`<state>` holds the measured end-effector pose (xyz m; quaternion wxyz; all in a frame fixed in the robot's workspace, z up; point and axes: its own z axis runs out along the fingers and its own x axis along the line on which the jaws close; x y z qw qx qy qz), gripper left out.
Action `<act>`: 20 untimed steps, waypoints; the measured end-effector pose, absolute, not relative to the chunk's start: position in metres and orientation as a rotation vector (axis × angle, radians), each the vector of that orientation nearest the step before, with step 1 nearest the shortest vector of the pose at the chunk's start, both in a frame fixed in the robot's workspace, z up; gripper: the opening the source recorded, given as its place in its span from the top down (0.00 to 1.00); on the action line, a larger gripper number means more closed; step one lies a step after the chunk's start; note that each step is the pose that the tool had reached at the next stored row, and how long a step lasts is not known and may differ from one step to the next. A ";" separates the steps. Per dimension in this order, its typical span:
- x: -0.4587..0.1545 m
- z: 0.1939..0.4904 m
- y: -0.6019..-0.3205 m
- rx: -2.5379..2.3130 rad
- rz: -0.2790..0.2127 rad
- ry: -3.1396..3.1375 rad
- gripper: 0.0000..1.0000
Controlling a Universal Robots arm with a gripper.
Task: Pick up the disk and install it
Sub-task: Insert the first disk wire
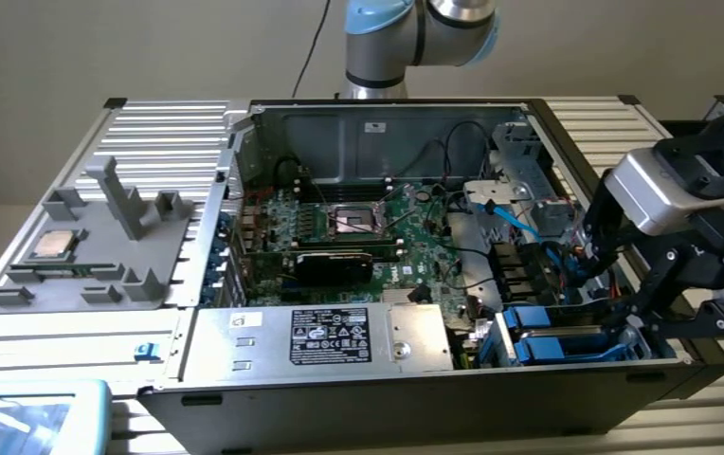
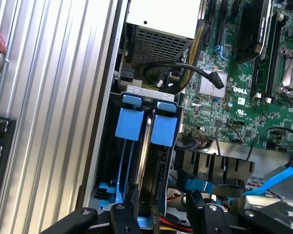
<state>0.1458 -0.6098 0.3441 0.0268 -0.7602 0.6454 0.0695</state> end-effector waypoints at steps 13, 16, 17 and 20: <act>0.146 0.343 -0.617 -2.359 0.239 1.987 0.49; 0.147 0.342 -0.617 -2.364 0.250 1.977 0.49; 0.147 0.342 -0.617 -2.364 0.254 1.973 0.49; 0.148 0.340 -0.617 -2.364 0.263 1.963 0.49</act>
